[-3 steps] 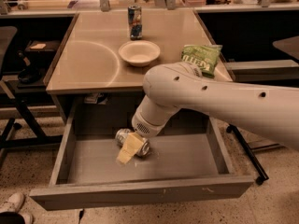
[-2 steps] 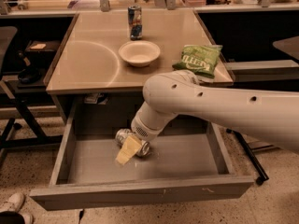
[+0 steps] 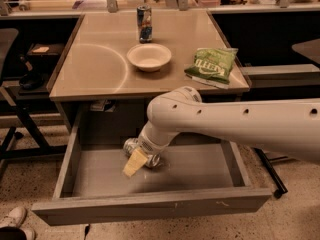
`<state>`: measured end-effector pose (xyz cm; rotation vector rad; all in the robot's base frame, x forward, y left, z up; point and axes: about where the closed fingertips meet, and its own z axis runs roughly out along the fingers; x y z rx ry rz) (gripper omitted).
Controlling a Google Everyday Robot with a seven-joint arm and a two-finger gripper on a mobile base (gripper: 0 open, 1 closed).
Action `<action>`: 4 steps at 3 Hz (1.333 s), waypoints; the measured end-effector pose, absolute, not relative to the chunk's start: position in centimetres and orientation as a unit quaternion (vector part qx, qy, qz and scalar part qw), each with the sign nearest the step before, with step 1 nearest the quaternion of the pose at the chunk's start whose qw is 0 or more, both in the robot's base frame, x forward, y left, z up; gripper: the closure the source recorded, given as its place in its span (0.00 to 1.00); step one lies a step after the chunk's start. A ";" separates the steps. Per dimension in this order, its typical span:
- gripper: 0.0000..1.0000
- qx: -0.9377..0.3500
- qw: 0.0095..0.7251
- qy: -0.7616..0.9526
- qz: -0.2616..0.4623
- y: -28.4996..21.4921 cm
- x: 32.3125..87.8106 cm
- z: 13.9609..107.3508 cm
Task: Pick 7up can from top drawer and place on counter
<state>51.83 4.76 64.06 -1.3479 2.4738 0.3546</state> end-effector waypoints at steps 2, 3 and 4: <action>0.00 -0.468 0.139 0.866 0.110 5.8 52.9 60.7; 0.18 -0.471 0.128 0.865 0.112 6.3 53.2 59.6; 0.41 -0.471 0.128 0.866 0.113 6.3 53.2 59.5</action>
Offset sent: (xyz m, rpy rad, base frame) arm 0.0196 0.0152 -0.0490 -0.0622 0.0013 -0.0051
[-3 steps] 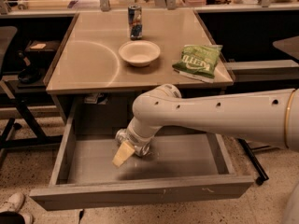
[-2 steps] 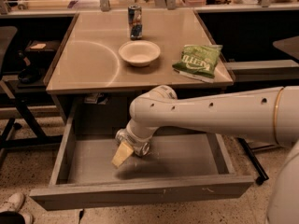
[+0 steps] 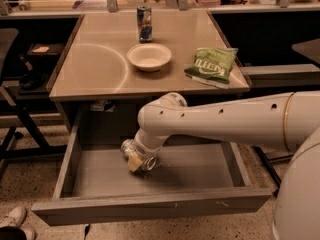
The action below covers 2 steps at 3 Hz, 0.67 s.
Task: Pick 7up can from top drawer and place on counter
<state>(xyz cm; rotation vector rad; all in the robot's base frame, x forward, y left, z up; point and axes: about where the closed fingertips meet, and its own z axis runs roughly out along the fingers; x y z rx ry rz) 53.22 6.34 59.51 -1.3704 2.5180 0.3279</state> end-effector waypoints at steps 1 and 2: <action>0.65 -0.471 0.128 0.865 0.113 6.3 53.2 59.5; 0.88 -0.481 0.127 0.859 0.122 6.3 52.6 60.9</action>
Offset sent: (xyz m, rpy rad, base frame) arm -0.0159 -0.0016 0.0392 0.0385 0.0116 0.0670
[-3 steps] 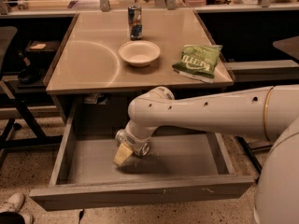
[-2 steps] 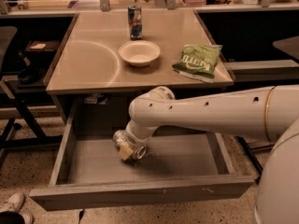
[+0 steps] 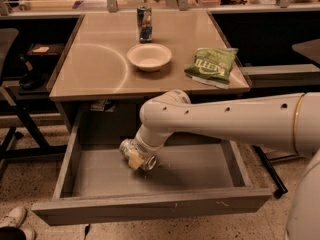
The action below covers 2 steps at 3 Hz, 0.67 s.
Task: Pick 7up can from top drawer and place on counter
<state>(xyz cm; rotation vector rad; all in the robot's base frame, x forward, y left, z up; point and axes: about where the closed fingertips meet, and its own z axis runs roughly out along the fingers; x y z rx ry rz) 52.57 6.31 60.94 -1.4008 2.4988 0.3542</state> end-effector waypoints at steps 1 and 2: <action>1.00 -0.491 0.131 0.849 0.142 6.1 51.8 66.1; 1.00 -0.503 0.140 0.839 0.154 6.3 51.3 72.2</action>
Offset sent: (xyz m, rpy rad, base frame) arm -0.0154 0.0001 0.1925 0.1042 -0.0196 0.0944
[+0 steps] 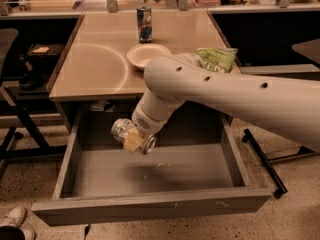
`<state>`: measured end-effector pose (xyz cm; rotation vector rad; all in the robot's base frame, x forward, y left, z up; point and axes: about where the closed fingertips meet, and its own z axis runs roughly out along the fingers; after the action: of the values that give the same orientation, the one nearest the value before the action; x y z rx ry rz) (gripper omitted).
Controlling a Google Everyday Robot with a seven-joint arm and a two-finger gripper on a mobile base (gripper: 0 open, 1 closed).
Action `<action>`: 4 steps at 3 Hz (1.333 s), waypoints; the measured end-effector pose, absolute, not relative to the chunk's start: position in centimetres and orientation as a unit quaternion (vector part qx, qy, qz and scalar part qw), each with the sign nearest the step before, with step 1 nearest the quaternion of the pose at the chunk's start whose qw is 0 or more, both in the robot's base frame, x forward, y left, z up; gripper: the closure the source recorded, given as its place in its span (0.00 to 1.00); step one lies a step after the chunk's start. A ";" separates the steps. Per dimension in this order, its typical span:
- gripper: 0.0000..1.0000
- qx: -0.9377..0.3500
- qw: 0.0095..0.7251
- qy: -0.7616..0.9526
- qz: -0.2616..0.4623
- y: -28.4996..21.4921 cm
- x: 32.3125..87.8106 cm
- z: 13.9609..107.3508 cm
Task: Pick 7up can from top drawer and place on counter
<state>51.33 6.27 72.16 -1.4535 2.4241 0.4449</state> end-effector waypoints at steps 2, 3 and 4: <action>1.00 -0.537 0.175 0.812 0.147 8.4 52.1 83.0; 1.00 -0.551 0.186 0.801 0.139 10.4 53.6 86.4; 1.00 -0.562 0.188 0.794 0.135 12.4 55.9 88.1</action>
Offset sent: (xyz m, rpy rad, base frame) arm 0.0172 0.0387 0.1711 0.0361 -0.1511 0.1115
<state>55.88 12.40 88.09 -1.5809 2.2343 0.3808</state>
